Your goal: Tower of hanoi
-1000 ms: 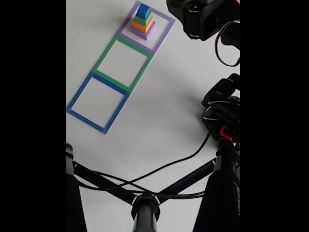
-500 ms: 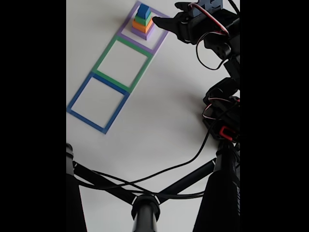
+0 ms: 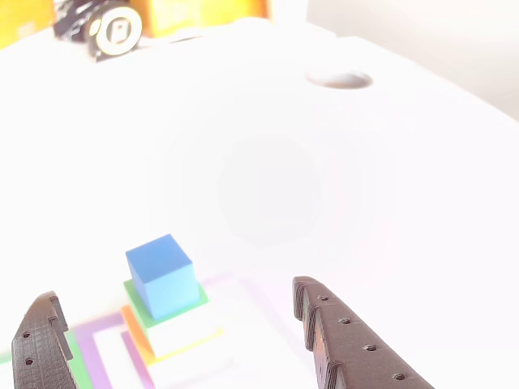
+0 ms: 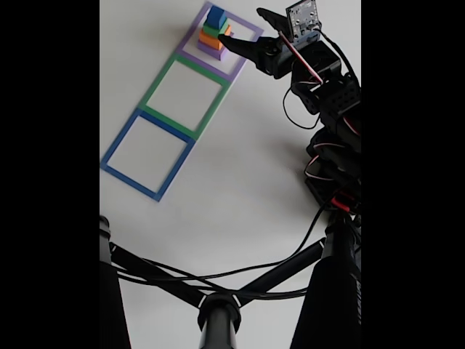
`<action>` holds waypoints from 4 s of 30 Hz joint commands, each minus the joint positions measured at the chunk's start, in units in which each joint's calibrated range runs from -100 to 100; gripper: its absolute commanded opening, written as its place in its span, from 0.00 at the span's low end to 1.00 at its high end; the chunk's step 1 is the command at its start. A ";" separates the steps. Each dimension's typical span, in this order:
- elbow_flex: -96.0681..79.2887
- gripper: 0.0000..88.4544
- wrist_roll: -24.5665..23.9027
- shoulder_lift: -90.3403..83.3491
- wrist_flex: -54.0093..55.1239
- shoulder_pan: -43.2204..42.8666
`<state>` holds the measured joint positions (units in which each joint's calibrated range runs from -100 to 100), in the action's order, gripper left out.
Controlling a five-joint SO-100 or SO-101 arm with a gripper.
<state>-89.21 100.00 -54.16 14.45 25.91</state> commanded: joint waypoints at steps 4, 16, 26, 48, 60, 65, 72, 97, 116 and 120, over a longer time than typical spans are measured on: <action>2.66 0.36 0.00 16.81 16.65 0.84; 10.66 0.34 0.00 31.43 23.37 -1.37; 18.57 0.32 0.00 38.94 23.45 -2.61; 20.12 0.29 0.00 47.25 29.68 -4.53; 20.21 0.20 0.00 48.30 30.41 -4.91; 20.21 0.17 0.00 48.63 30.57 -5.39; 20.57 0.14 0.00 49.35 31.71 -5.78; 20.03 0.03 0.00 39.42 23.53 -6.26; 68.39 0.02 0.00 8.01 -66.11 -8.56; 82.48 0.02 0.00 8.50 -79.47 -11.24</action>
<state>-22.11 100.00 -43.52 -52.57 16.82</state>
